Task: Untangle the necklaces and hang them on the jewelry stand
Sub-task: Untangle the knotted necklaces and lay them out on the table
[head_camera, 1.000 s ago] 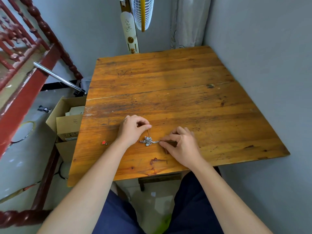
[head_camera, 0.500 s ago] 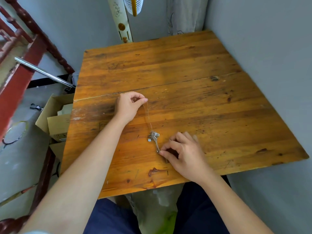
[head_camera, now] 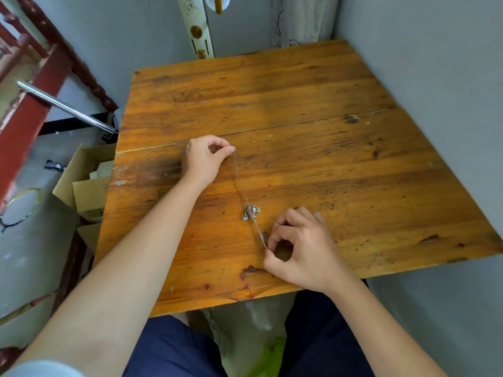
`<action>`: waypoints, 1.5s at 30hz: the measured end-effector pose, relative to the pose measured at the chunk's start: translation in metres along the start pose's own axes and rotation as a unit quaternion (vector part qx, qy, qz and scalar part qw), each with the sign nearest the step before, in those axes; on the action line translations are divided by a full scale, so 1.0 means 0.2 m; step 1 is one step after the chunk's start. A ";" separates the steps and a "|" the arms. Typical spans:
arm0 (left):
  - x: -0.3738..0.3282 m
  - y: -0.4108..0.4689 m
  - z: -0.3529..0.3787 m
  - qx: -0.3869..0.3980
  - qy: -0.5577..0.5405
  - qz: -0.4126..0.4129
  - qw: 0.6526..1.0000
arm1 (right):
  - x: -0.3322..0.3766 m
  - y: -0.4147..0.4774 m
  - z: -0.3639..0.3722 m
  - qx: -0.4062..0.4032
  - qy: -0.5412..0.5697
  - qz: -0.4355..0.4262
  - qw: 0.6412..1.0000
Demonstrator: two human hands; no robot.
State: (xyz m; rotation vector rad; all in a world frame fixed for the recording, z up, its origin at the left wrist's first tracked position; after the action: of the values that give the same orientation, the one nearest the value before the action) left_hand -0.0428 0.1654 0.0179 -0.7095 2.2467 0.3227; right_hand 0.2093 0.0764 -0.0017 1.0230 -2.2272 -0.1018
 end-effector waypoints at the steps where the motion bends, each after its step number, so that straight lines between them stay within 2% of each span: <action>1: 0.00 0.01 -0.01 -0.006 -0.011 -0.004 1.000 | 0.01 0.00 0.00 0.003 0.000 -0.001 1.000; 7: 0.00 0.00 -0.02 -0.046 -0.024 -0.025 0.998 | 0.01 -0.01 0.00 0.011 0.005 -0.001 1.000; 12: -0.01 -0.06 -0.01 0.016 0.044 0.004 0.999 | 0.00 -0.01 0.00 0.011 0.005 0.000 1.000; 18: -0.03 -0.36 -0.11 0.000 0.012 0.084 0.996 | -0.01 0.00 0.00 -0.015 0.026 0.013 0.999; 24: 0.05 -0.61 -0.05 0.059 0.011 0.094 0.994 | -0.04 0.02 0.01 -0.056 0.048 0.042 0.996; 30: 0.04 -0.65 -0.02 0.045 0.042 0.112 0.992 | -0.04 0.02 0.03 -0.051 0.040 0.042 0.997; 36: 0.04 -0.61 -0.07 0.097 -0.095 0.048 0.990 | -0.04 0.04 0.02 -0.047 0.045 0.053 0.996; 41: -0.01 -0.55 -0.13 0.165 -0.165 -0.043 0.972 | -0.07 0.11 -0.01 -0.005 0.108 0.086 0.990; 45: -0.09 -0.52 -0.16 0.181 -0.185 -0.047 0.965 | -0.08 0.19 -0.01 0.009 0.127 0.091 0.988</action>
State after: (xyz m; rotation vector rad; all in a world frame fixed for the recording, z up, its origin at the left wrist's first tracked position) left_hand 0.0090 0.0734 0.0519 -0.5091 1.8410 -0.0093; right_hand 0.1944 0.1140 0.0040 0.7899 -2.0780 0.1241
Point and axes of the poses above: each hand's wrist, its own y-axis towards the middle knuckle, its own z-axis out of the palm, x = y × z, the point moved 3 cm from there along y, towards the middle knuckle, and after that the axes turned 10 degrees about -z, right-handed, at the moved point
